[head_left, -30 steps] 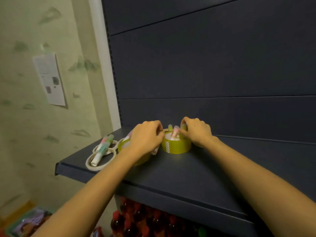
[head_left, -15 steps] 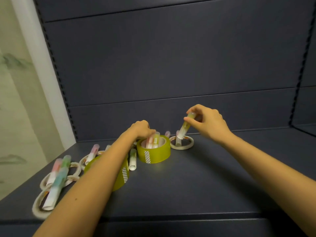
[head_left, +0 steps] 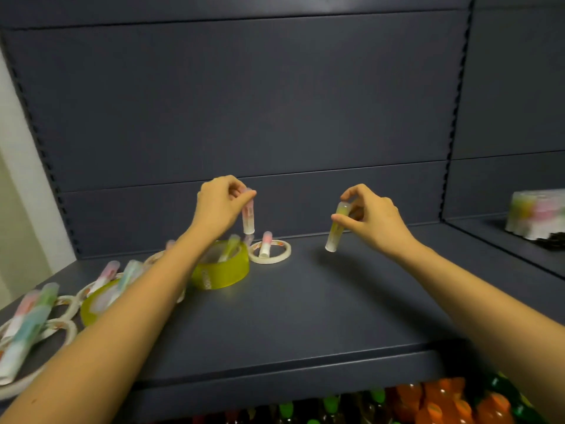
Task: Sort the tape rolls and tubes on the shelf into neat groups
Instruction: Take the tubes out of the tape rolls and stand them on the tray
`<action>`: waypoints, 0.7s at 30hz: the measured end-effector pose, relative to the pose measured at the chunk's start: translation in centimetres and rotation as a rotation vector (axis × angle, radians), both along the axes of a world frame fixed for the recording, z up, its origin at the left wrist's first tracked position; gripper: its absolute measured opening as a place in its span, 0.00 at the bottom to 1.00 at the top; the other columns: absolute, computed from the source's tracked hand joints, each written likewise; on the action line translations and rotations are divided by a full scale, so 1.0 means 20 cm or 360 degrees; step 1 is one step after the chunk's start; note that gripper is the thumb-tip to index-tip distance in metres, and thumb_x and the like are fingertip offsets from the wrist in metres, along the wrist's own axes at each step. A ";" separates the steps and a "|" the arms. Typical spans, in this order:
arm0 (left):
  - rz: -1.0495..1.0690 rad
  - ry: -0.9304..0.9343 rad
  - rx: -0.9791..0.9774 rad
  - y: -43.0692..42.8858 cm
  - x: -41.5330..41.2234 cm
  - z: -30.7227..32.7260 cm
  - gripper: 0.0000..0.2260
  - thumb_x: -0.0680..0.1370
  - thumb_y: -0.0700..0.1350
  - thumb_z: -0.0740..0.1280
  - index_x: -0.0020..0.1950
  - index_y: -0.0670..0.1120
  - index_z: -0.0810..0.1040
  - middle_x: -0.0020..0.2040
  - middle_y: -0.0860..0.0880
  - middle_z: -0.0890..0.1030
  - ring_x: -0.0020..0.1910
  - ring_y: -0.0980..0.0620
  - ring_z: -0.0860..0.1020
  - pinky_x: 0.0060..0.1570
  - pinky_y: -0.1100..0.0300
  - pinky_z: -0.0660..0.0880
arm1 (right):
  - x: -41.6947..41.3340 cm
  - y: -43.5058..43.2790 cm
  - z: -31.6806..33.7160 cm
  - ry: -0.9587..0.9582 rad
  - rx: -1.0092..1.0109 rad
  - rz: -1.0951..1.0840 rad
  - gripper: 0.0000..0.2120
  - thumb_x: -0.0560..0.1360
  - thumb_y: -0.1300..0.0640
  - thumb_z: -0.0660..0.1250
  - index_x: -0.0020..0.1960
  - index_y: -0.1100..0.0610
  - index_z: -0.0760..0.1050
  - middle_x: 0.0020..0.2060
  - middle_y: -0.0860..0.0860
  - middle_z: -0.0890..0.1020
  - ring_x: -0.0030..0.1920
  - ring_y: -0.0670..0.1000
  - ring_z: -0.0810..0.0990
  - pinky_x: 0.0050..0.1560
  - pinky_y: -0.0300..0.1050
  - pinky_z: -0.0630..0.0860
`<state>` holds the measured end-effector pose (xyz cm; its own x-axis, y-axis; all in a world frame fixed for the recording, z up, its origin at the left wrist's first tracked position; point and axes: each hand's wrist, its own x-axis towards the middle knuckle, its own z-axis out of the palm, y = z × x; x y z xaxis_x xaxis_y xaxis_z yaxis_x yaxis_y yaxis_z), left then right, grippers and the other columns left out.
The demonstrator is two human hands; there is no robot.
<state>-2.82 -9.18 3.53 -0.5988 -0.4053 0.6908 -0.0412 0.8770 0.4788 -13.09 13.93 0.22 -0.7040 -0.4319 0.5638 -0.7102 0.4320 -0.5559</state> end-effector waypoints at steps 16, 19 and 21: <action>-0.0780 -0.0039 -0.0037 1.47 -0.55 -0.12 0.06 0.75 0.43 0.69 0.47 0.41 0.80 0.44 0.47 0.80 0.38 0.54 0.75 0.41 0.65 0.70 | -0.26 1.50 -0.04 0.0121 0.0129 -0.0528 0.14 0.72 0.53 0.72 0.52 0.55 0.70 0.39 0.50 0.81 0.42 0.53 0.80 0.46 0.48 0.76; -0.0828 -0.0048 0.0000 1.66 -0.63 -0.14 0.05 0.74 0.43 0.69 0.46 0.41 0.80 0.44 0.47 0.80 0.39 0.52 0.76 0.43 0.62 0.71 | -0.31 1.71 -0.03 0.0153 0.0182 -0.0576 0.15 0.72 0.53 0.72 0.52 0.56 0.70 0.37 0.51 0.81 0.43 0.57 0.81 0.50 0.54 0.76; -0.0858 -0.0057 0.0004 1.78 -0.69 -0.15 0.05 0.74 0.42 0.69 0.47 0.41 0.80 0.45 0.47 0.80 0.39 0.52 0.76 0.44 0.62 0.72 | -0.34 1.82 -0.02 0.0149 0.0162 -0.0585 0.16 0.71 0.54 0.72 0.53 0.57 0.71 0.40 0.54 0.83 0.44 0.57 0.82 0.50 0.56 0.77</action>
<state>-16.58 26.38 0.51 -0.7457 -0.0354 0.6653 0.3981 0.7771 0.4875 -19.96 50.29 -0.23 -0.7695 -0.2176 0.6005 -0.5437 0.7164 -0.4372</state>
